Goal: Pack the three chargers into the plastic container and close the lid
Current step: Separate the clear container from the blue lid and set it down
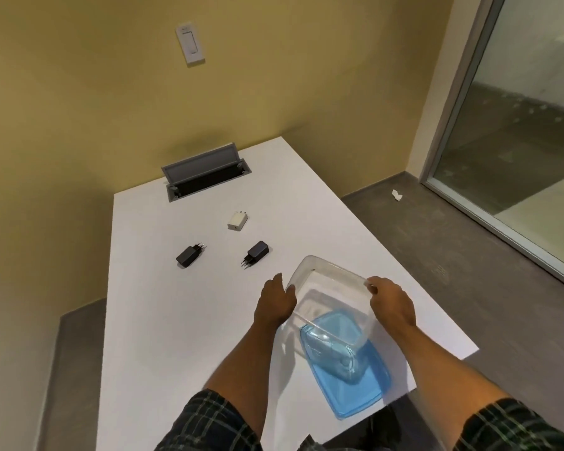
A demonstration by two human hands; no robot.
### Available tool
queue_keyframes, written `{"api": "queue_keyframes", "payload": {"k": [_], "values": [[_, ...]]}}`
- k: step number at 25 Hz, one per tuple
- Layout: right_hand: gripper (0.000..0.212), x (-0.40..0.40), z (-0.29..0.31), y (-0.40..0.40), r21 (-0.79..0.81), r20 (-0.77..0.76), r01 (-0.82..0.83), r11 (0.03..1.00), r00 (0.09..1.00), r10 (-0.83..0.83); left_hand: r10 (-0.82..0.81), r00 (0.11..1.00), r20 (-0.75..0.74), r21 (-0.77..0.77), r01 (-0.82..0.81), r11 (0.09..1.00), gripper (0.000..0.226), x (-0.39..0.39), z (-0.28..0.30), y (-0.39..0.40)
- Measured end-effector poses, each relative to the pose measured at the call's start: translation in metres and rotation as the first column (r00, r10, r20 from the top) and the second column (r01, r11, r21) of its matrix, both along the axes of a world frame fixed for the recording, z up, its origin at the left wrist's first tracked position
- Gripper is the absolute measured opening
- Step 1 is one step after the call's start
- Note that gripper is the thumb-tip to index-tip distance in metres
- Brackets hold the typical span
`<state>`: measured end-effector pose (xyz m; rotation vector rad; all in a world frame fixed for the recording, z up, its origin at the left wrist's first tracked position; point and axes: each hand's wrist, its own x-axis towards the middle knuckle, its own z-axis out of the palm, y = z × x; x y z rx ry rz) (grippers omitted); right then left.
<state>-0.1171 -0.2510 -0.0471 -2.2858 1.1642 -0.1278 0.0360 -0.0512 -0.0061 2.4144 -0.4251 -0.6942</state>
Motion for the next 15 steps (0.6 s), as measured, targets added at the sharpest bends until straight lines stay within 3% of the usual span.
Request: {"api": "queue_keyframes", "payload": {"k": [4, 9, 15], "values": [[0.038, 0.034, 0.012, 0.026, 0.08, 0.094, -0.139, 0.987, 0.987, 0.132, 0.016, 0.985, 0.174, 0.102, -0.034, 0.994, 0.027, 0.017, 0.003, 0.053], [0.013, 0.067, 0.017, 0.07, 0.102, 0.152, -0.326, 0.94, 0.939, 0.309, 0.147, 0.965, 0.219, 0.124, -0.177, 0.976, 0.022, 0.011, -0.002, 0.12], [0.028, 0.099, 0.011, 0.123, 0.143, 0.163, -0.388, 0.91, 0.916, 0.366, 0.31, 0.92, 0.241, 0.128, -0.347, 0.929, 0.016, -0.006, -0.014, 0.182]]}}
